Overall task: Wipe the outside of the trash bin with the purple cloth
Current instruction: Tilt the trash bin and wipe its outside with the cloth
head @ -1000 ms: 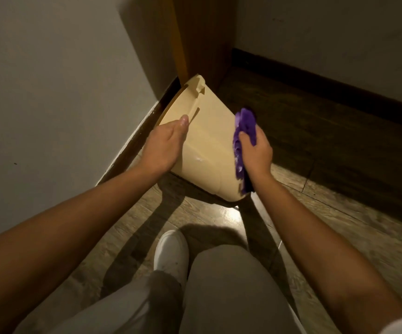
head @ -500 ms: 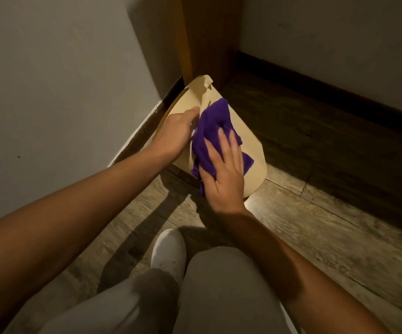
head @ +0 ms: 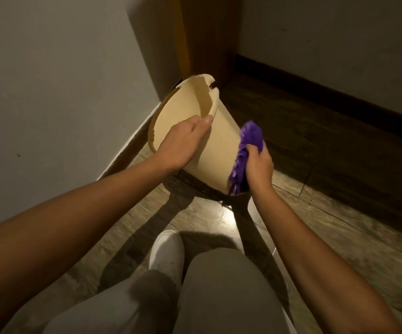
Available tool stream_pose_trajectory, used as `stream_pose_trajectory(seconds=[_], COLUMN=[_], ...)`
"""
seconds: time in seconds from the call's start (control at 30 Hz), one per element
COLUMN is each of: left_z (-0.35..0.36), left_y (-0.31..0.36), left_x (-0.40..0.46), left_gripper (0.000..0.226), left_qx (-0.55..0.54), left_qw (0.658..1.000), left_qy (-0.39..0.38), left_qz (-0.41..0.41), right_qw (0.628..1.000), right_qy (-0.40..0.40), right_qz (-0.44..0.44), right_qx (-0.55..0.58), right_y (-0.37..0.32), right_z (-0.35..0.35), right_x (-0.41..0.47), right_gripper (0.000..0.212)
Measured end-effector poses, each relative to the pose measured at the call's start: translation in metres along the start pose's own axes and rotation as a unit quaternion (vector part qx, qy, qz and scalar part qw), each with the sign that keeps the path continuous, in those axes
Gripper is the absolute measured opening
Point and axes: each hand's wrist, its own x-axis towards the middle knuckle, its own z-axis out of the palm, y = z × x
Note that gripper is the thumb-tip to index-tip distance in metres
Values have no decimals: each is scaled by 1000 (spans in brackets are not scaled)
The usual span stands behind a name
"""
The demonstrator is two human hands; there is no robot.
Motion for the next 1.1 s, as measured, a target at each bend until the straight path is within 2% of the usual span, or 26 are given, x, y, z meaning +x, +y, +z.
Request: stream_pose_trajectory(seconds=[0.1,0.17,0.27,0.33,0.4,0.47,0.53,0.63,0.7,0.77,0.83,0.93,1.0,1.07,1.1], left_z=[1,-6,-18,-21,-25,-29,-31,-28,-27,-27,-29,-34,-37,-36,-34], left_y=[11,14,10,9,9,10,13,17,21,23,28,37,39,27,18], left_x=[14,25,35,37,41,44,46,47,49,51,52,55,52,41,34], left_gripper=[36,36,42,44,45,51,52,51,51,51,55,58,53,49,52], left_qx=[-7,-23,-53,-37,-28,-30,-21,-29,-30,-25,-26,-92,-110,-55,-23], left_qw=[1000,997,995,994,990,987,989,990,991,991,990,984,982,984,985], left_qy=[30,75,89,98,106,103,91,81,84,79,59,-11,-84,-152,-161], left_qz=[4,3,-10,-34,-85,-116,-117,-108,-104,-105,-124,-155,-124,-72,-61], right_qw=[991,967,889,850,825,833,878,950,960,953,950,933,918,916,920], right_qy=[-31,-41,-39,-30,-13,0,22,65,71,84,102,70,17,3,7], right_qz=[-131,-250,-419,-467,-481,-455,-379,-213,-167,-176,-209,-313,-363,-371,-362], right_qx=[10,-35,-178,-243,-295,-314,-293,-219,-211,-232,-207,-165,-156,-153,-153], right_y=[-32,-45,-32,-7,18,39,48,49,41,27,7,-30,-48,-56,-55], right_z=[23,41,48,40,24,4,-14,-31,-39,-46,-49,-31,-9,5,7], right_x=[-12,-27,-45,-46,-37,-28,-18,-2,6,12,9,-8,-20,-23,-22], right_gripper=[52,56,56,56,55,56,60,60,57,53,49,48,50,52,53])
